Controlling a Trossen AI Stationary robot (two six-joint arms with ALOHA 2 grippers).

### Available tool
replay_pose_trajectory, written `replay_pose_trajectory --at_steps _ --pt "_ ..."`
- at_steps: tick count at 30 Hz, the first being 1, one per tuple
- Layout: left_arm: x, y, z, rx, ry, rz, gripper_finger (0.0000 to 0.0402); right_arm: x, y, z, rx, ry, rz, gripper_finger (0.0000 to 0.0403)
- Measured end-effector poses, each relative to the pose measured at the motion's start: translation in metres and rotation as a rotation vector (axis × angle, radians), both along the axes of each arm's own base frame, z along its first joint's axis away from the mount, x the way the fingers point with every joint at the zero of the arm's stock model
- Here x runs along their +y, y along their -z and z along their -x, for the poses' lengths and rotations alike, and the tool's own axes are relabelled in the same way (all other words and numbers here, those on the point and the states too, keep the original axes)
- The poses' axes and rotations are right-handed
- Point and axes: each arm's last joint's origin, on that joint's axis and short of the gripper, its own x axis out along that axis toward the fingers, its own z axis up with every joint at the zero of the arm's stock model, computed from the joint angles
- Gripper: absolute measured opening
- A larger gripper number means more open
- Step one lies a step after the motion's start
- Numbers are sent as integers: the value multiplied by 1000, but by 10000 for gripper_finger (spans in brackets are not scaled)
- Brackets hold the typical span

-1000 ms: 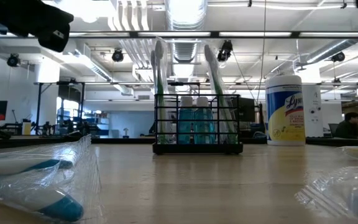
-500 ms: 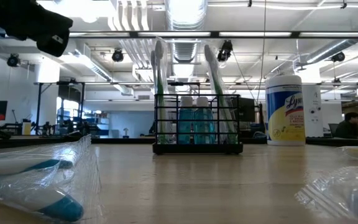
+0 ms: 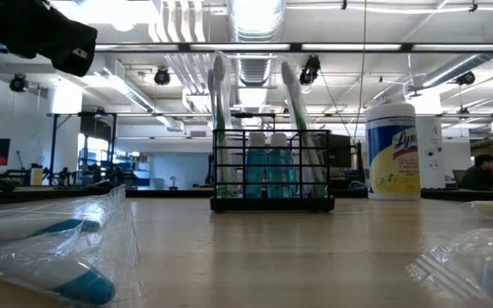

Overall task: Pick & Place toothbrushing station
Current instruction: Put the orange toothbrush into the black organizer

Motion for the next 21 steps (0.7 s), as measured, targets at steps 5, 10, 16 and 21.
replay_pose_trajectory --at_steps 5,10,16,21 --pt "0 0 0 0 0 3 14 -23 13 -23 257 248 -69 33" --pt "0 0 0 0 -1 9 13 -31 28 -11 539 537 -154 33" --pt "0 0 0 0 0 5 8 -26 51 5 830 768 -240 34" --pt "0 0 0 0 0 8 13 -26 67 2 854 846 -252 34"
